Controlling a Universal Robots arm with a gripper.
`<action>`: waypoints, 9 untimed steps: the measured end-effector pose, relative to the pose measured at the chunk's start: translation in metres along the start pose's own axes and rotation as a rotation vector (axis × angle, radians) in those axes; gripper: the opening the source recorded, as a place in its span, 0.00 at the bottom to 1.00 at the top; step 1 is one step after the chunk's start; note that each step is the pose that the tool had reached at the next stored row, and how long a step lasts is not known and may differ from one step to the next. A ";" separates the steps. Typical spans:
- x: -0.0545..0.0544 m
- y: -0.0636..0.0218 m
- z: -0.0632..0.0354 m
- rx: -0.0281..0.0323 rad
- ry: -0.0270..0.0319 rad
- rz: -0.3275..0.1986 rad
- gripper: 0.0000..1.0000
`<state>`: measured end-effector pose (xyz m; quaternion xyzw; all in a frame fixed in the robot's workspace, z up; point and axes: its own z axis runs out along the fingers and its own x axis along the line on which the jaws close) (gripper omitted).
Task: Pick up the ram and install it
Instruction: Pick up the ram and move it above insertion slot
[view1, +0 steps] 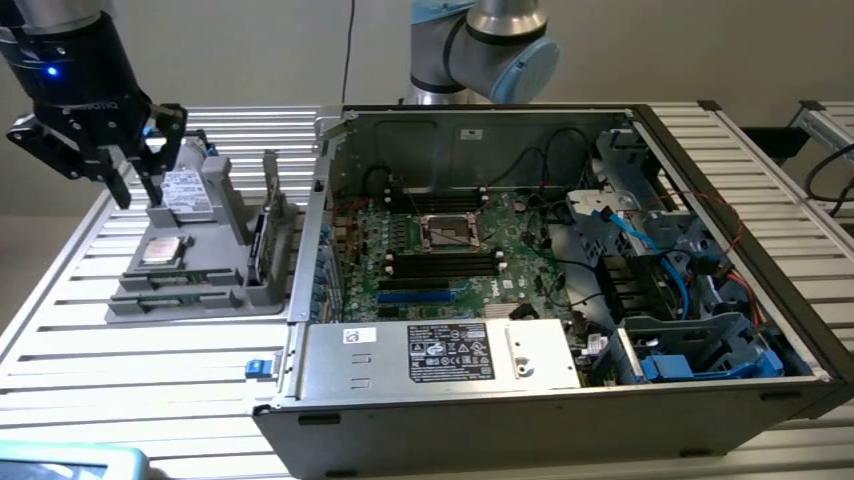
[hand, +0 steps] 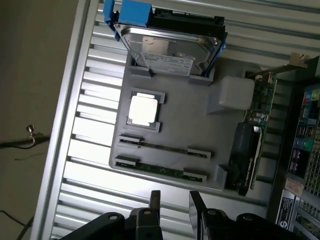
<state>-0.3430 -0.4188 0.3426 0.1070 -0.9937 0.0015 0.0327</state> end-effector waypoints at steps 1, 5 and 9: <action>0.000 0.0000 0.0003 0.0012 0.0001 -0.019 0.36; 0.000 0.0000 0.0013 0.0060 0.0006 -0.092 0.36; 0.000 0.0000 0.0028 0.0106 0.0009 -0.164 0.36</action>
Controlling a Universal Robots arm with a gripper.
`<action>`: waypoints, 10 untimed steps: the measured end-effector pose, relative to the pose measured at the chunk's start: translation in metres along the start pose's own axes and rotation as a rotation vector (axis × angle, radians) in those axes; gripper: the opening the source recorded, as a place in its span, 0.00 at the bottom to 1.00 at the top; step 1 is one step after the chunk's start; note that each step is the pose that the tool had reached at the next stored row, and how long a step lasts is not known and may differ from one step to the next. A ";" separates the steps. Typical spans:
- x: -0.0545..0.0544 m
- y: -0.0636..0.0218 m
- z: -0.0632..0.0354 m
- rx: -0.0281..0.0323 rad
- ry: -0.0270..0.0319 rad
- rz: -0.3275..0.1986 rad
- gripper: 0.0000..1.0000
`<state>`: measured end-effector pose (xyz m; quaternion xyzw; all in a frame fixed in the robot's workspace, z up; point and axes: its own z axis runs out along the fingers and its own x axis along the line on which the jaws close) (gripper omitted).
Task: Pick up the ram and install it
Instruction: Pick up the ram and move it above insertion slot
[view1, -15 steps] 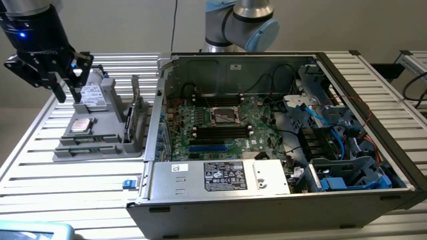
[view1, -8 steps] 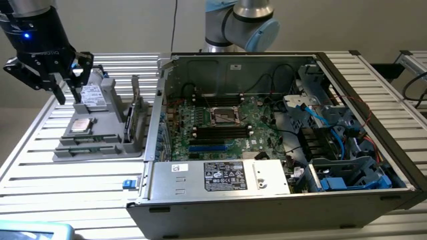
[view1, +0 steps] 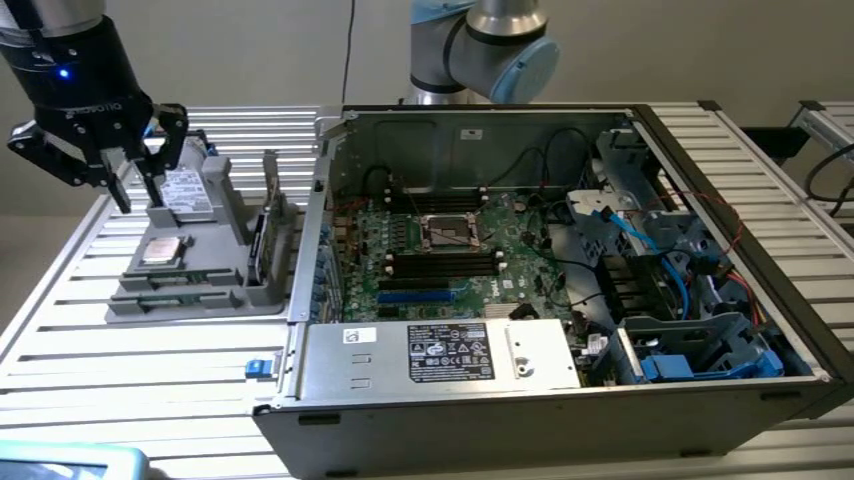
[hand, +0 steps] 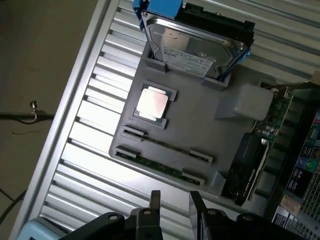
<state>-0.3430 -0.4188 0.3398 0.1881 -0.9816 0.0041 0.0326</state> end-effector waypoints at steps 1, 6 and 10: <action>0.000 0.0000 0.0006 0.0012 0.0001 -0.018 0.36; 0.000 0.0000 0.0036 0.0072 0.0006 -0.109 0.36; 0.000 0.0000 0.0061 0.0120 0.0009 -0.182 0.36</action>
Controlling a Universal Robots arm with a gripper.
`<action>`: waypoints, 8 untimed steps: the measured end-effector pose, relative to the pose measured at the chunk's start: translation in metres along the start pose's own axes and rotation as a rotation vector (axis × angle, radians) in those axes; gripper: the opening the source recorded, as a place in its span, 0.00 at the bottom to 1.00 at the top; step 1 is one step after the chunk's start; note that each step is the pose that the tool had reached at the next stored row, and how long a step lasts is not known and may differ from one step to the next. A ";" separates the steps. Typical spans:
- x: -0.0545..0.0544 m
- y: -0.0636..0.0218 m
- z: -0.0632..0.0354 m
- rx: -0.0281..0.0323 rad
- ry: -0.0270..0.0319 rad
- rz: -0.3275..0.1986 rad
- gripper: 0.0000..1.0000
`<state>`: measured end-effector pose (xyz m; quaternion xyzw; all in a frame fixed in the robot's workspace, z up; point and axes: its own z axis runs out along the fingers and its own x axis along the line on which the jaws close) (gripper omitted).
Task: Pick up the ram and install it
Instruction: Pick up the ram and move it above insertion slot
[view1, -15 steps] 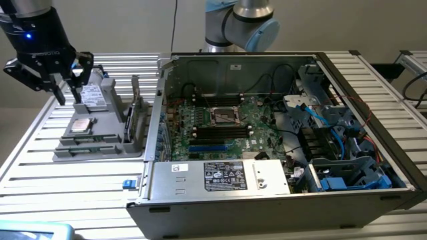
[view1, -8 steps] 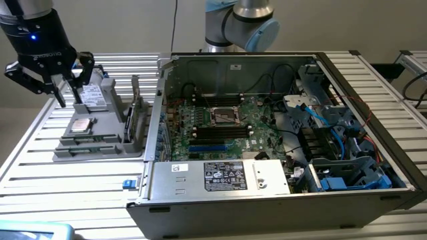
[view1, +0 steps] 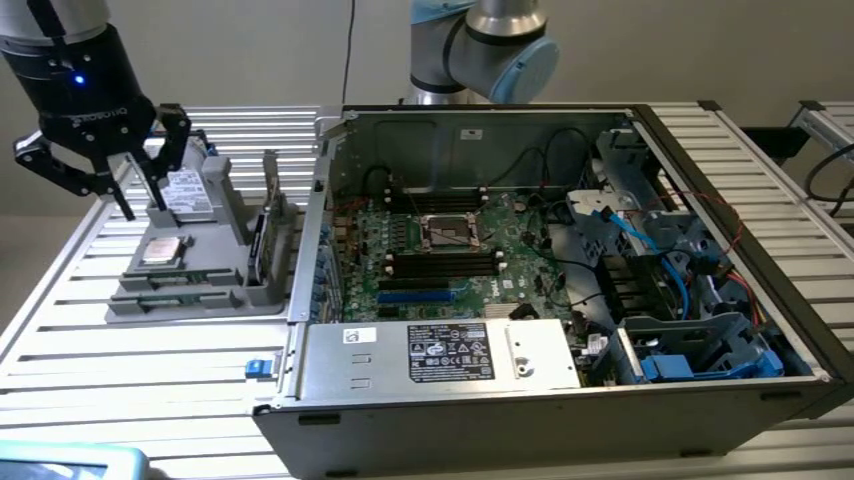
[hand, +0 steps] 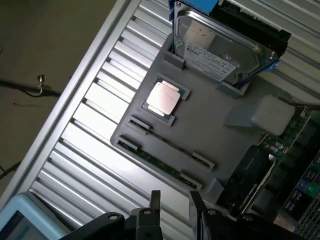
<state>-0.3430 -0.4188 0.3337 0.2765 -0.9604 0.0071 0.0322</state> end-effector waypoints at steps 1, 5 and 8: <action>0.000 0.0000 0.0007 0.0012 0.0000 -0.018 0.36; 0.000 0.0000 0.0031 0.0060 0.0004 -0.091 0.36; 0.000 0.0000 0.0031 0.0096 0.0007 -0.145 0.36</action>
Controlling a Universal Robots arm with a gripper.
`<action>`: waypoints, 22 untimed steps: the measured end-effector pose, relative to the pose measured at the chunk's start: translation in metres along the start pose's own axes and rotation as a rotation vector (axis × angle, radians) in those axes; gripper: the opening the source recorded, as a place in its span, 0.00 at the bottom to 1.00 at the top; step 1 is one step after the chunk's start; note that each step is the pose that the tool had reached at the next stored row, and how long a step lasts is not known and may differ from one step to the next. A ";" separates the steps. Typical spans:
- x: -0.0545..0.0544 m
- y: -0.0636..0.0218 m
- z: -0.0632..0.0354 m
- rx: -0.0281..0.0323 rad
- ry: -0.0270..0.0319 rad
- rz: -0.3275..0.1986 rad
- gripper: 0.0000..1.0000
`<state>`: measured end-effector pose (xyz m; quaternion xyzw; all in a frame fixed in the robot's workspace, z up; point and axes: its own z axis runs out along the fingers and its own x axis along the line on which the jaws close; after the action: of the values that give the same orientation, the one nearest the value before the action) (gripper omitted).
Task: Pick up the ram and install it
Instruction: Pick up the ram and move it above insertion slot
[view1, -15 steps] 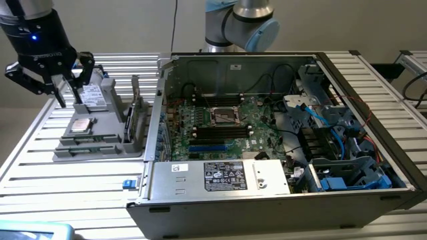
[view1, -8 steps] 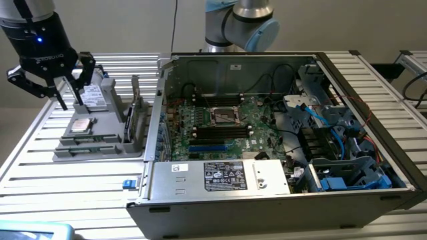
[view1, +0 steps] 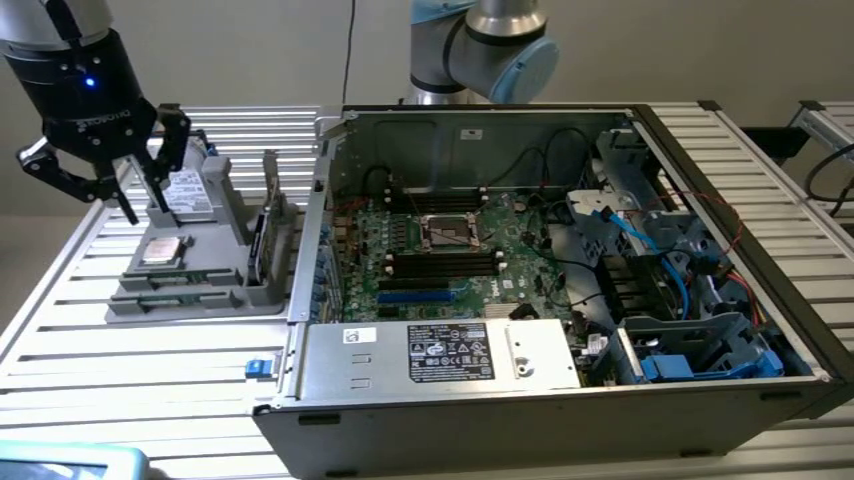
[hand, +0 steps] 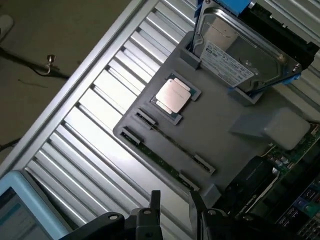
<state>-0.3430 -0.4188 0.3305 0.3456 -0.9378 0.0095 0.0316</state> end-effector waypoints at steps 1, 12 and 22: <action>0.000 0.0000 0.0000 0.0013 0.0001 -0.018 0.36; 0.000 0.0000 -0.0011 0.0164 0.0024 -0.218 0.36; 0.000 0.0000 -0.0020 0.0300 0.0047 -0.398 0.36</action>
<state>-0.3430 -0.4188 0.3325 0.5248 -0.8505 0.0178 0.0299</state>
